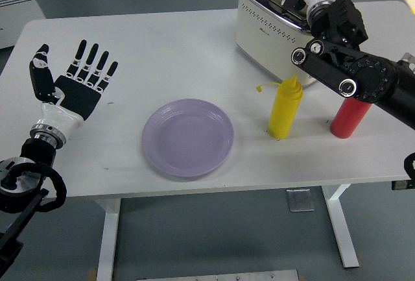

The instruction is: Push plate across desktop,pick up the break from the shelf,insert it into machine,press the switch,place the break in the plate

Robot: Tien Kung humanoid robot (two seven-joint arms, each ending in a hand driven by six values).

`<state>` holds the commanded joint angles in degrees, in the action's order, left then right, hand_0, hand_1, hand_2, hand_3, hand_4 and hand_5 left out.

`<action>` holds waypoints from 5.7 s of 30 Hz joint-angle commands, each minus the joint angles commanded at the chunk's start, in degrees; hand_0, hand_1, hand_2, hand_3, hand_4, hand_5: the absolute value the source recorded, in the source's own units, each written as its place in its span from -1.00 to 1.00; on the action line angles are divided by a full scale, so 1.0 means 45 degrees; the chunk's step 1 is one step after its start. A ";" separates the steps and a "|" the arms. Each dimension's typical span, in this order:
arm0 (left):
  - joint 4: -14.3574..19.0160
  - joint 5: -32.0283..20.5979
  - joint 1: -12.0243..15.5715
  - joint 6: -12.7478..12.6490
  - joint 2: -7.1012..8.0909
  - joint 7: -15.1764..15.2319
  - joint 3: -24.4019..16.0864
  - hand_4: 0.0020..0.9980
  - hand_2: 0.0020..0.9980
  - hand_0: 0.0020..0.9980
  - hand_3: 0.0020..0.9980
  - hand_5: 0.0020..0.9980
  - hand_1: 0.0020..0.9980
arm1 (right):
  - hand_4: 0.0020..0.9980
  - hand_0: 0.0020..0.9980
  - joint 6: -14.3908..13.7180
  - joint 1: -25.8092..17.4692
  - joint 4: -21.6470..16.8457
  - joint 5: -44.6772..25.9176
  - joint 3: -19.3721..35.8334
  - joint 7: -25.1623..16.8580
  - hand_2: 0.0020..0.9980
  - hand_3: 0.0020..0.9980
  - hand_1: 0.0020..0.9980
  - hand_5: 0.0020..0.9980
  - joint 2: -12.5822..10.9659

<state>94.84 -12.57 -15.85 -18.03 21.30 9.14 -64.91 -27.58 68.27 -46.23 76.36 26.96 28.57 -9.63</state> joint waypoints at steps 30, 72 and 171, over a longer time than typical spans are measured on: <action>-0.0011 -0.0074 -0.0017 -0.0039 -0.0025 -0.0083 0.0022 0.44 0.46 0.64 0.47 1.00 0.51 | 0.23 0.20 0.1030 0.0094 -0.0313 0.0355 0.0689 -0.0244 0.44 0.37 0.39 -0.99 -0.0279; 0.0568 -0.0620 0.0776 -0.0113 -0.0045 -0.0266 -0.1030 0.43 0.45 0.63 0.48 1.00 0.50 | -0.45 -0.07 0.2343 -0.6709 -0.8278 -0.0091 0.8333 -0.5404 0.18 0.06 0.03 -1.00 -0.6727; 0.0638 -0.1026 0.0946 -0.0065 -0.0021 -0.0622 -0.1267 0.43 0.46 0.63 0.49 1.00 0.49 | -1.00 -0.19 0.0821 -0.4856 -0.0534 0.1346 -0.1525 -1.0194 0.13 -0.08 -0.42 -1.00 -0.5376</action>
<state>97.71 -17.18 -11.60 -18.32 21.21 6.34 -70.62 -23.88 46.42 -48.63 82.41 20.10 -17.30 -33.82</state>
